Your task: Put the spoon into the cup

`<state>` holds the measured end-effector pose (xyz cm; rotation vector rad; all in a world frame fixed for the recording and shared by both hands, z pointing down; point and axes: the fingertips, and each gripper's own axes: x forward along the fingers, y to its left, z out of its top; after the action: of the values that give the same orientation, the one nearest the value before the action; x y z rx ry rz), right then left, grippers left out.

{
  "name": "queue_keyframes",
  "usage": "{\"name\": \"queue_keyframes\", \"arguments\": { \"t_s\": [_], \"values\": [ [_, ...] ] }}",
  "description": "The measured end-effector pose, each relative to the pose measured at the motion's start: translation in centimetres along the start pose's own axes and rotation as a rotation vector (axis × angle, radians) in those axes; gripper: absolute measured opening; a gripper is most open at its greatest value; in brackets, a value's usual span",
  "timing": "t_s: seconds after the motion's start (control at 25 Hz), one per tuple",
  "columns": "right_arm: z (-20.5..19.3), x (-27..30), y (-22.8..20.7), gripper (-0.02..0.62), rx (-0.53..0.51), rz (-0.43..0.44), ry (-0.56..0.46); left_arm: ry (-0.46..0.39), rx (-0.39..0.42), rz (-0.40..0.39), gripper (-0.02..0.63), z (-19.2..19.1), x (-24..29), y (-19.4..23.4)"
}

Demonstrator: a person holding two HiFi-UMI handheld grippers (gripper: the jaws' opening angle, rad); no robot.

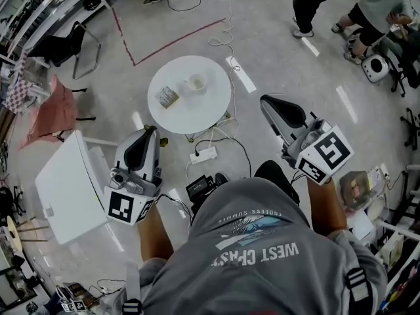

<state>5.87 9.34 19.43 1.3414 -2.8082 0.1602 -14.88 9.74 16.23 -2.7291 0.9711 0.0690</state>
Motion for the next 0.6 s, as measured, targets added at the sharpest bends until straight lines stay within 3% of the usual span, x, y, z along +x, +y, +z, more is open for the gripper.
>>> {"name": "queue_keyframes", "arguments": {
  "t_s": [0.32,0.6],
  "values": [
    [-0.2,2.6,-1.9,0.002,0.005,0.057,0.023,0.025,-0.024,0.068,0.000,-1.4,0.4,1.5],
    [-0.4,6.1,-4.6,0.002,0.019,0.184,0.027,0.068,-0.004,0.172,0.000,-1.8,2.3,2.4]
  ]
}}
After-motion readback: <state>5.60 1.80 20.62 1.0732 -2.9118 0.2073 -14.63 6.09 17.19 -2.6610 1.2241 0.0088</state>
